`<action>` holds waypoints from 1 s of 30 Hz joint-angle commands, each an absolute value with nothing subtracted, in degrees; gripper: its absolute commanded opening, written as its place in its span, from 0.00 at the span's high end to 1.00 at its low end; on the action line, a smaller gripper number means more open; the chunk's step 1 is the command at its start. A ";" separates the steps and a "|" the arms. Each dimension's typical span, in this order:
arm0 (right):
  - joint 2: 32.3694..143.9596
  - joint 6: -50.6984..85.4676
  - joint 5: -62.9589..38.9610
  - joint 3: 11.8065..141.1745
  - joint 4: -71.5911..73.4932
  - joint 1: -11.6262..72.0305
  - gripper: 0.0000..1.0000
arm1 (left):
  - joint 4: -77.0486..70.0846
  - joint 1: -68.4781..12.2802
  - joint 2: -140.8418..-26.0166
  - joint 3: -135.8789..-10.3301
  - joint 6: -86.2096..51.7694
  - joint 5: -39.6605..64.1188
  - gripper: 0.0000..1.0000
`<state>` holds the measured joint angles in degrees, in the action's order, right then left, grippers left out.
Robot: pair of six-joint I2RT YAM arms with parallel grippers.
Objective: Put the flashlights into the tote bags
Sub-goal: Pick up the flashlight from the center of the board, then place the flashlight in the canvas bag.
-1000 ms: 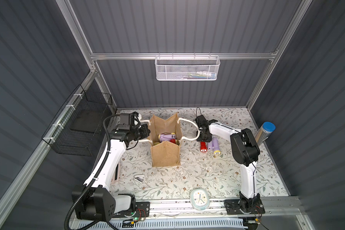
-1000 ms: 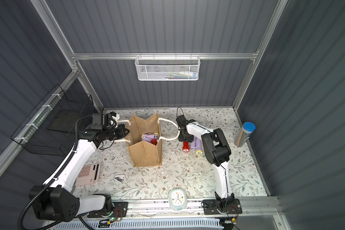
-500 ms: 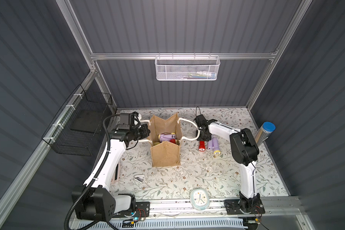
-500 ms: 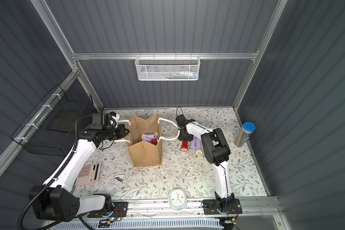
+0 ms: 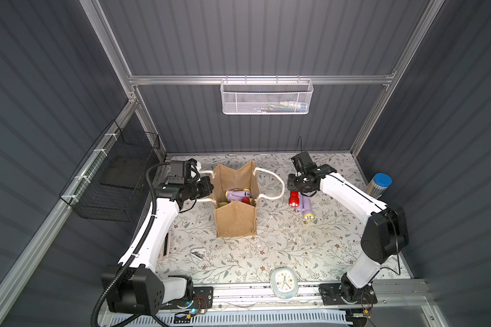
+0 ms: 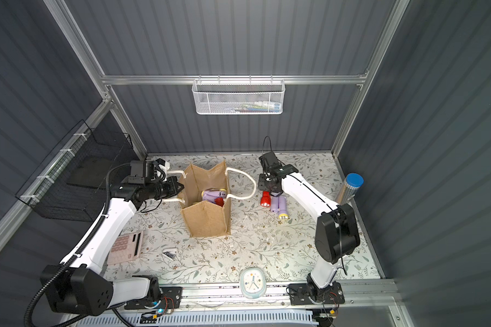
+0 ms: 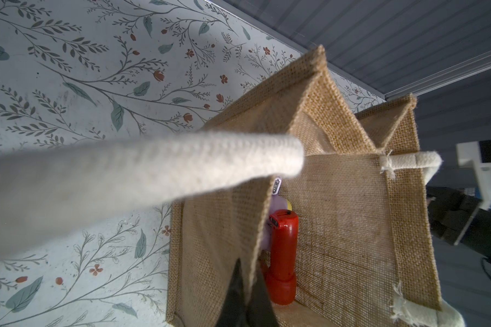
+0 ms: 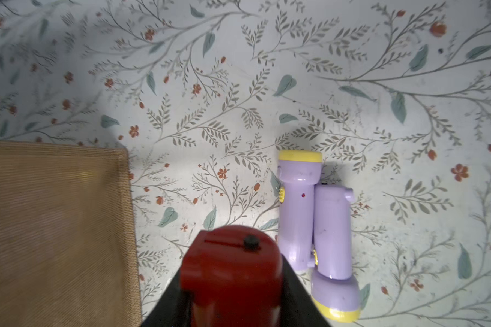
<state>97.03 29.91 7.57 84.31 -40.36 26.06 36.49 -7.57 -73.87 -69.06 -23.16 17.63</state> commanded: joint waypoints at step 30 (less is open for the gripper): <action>111.43 36.63 -10.02 117.30 -26.81 45.27 0.92 | 33.48 -7.74 -69.63 -67.62 -24.15 22.86 1.00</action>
